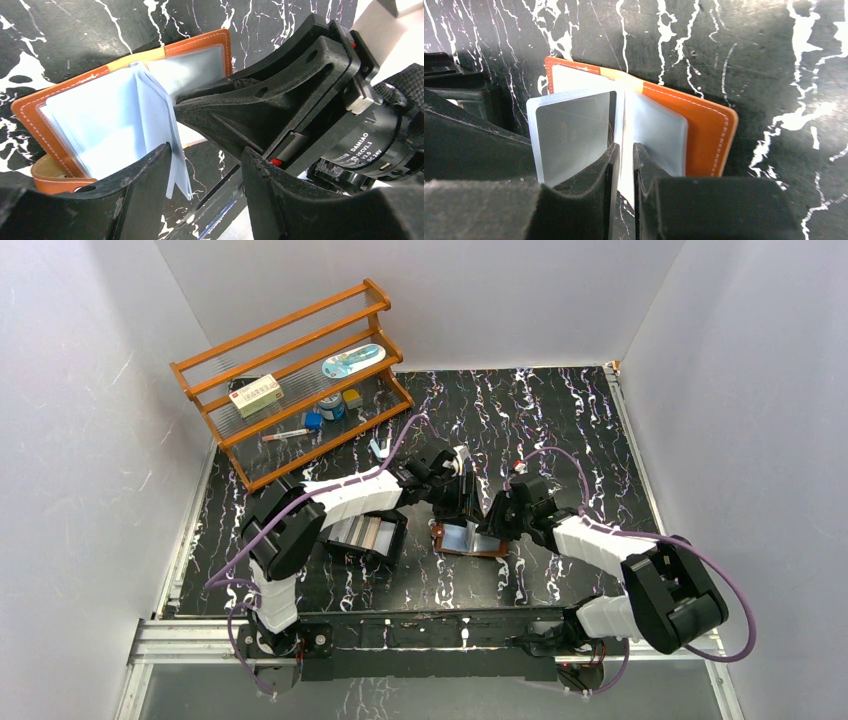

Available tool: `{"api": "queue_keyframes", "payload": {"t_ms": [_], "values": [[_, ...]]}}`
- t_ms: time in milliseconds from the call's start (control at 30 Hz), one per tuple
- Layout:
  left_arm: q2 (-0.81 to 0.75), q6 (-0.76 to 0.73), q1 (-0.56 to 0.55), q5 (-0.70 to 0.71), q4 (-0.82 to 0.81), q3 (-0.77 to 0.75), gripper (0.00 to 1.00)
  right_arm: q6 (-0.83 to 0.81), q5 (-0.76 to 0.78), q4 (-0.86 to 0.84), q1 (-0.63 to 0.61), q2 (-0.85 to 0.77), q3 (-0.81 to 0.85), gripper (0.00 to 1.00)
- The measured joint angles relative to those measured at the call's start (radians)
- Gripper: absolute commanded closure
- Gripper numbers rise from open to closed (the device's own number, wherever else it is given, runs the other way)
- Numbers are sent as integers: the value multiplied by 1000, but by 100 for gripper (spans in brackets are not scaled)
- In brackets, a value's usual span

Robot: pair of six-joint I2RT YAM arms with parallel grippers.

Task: Put the credit cards into the card holder
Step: Turn over the card slot in the card holder.

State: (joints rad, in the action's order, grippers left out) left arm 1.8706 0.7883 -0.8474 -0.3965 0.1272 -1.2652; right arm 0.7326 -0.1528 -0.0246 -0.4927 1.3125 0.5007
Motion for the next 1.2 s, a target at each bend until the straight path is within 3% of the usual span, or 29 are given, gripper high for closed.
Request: {"api": "queue_keyframes", "payload": {"t_ms": [100, 400, 567, 667, 933, 1200], "values": [[6, 0, -9, 0, 0, -9, 49, 1, 38, 21, 0, -37, -9, 77], [24, 4, -16, -9, 0, -32, 82, 13, 87, 2, 16, -75, -67, 78], [24, 3, -16, -9, 0, -32, 89, 19, 86, -13, 21, -76, -73, 78], [24, 2, -16, -9, 0, -32, 89, 19, 86, -13, 22, -76, -73, 78], [26, -30, -16, 28, 48, -37, 78, 3, 101, 45, 29, -121, -72, 77], [35, -69, -16, 151, 185, -89, 77, -5, 93, 76, 29, -126, -66, 77]]}}
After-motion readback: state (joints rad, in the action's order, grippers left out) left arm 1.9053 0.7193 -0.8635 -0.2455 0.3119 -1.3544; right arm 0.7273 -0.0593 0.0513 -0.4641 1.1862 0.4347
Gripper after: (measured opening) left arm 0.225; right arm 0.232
